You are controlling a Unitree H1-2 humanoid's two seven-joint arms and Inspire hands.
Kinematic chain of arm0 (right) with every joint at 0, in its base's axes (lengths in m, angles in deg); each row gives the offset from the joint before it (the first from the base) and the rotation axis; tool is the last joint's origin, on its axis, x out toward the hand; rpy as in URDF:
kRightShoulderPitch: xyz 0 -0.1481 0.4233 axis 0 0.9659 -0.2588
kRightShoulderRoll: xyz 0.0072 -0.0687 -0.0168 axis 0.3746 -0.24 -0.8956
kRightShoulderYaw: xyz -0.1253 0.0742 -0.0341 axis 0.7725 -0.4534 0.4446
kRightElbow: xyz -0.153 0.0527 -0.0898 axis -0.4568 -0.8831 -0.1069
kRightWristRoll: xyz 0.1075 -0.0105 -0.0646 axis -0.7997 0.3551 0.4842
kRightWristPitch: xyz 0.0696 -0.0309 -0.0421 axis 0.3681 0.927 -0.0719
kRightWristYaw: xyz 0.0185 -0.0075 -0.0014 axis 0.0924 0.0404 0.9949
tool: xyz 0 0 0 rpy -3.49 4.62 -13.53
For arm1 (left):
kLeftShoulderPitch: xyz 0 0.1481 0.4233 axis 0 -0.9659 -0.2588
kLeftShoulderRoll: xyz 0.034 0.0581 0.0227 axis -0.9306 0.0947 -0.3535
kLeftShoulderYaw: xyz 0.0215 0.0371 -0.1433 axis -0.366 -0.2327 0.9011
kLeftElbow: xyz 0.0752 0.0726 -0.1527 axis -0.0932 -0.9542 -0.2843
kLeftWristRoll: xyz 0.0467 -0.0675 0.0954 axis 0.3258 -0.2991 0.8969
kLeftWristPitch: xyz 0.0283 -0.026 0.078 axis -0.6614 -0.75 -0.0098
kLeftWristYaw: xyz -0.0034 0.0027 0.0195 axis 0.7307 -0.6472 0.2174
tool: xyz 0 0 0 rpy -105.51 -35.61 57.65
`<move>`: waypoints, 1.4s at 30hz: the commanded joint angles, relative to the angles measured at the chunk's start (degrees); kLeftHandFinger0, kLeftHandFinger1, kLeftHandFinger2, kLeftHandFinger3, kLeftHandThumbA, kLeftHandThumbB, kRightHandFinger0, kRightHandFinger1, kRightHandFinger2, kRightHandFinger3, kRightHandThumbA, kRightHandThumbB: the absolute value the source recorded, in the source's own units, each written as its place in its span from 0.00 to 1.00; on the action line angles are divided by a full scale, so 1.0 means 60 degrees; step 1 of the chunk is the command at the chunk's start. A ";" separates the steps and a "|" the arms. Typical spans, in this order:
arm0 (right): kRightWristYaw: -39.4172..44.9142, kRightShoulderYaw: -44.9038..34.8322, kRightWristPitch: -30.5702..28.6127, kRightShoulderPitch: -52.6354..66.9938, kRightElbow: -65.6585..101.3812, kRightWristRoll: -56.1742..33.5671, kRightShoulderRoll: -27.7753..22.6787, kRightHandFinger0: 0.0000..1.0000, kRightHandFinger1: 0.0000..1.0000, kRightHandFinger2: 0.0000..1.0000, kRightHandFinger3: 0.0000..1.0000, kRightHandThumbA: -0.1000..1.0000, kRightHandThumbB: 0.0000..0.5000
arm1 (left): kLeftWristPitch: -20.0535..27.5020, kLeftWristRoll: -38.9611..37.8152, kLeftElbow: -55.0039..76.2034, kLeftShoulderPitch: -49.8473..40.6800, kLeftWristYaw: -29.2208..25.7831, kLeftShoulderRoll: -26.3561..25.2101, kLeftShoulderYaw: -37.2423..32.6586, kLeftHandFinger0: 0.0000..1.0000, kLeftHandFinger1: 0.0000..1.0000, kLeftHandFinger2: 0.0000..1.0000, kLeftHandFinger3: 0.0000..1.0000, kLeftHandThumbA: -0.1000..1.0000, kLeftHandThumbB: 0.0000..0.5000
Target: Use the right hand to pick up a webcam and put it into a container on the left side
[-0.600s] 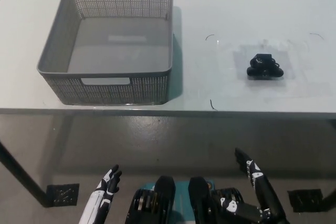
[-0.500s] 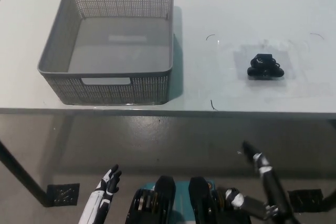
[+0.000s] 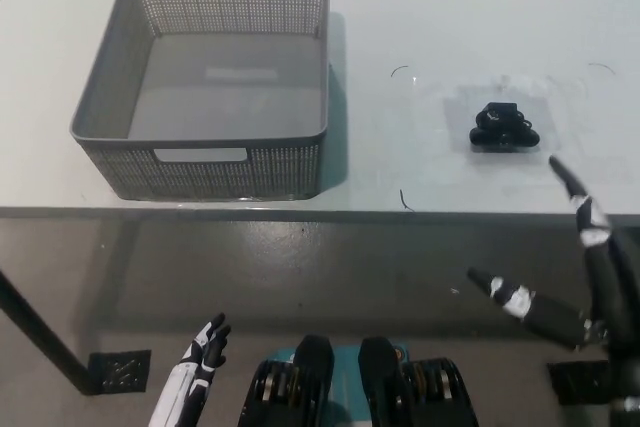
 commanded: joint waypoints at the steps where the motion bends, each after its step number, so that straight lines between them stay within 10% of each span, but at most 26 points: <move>1: 0.0529 -0.0466 0.1246 -0.1231 0.0482 0.0740 -0.0687 1.00 1.00 1.00 1.00 1.00 0.86 | 0.0330 -0.0120 0.0329 0.0123 0.0113 -0.0124 0.0047 1.00 1.00 1.00 1.00 1.00 0.08; 20: 0.2423 0.0830 0.4041 -0.6836 -0.3940 0.1448 -0.2338 1.00 1.00 1.00 1.00 0.93 0.85 | 0.0268 -0.0076 0.0315 0.0090 0.0236 -0.0205 -0.0084 1.00 1.00 1.00 1.00 1.00 0.08; 42: 0.2146 0.2965 0.3417 -0.9339 -1.0350 0.1542 -0.1959 1.00 1.00 1.00 1.00 0.90 1.00 | 0.0157 -0.0074 0.0372 0.0003 0.0440 -0.0212 -0.0105 1.00 1.00 1.00 1.00 1.00 0.09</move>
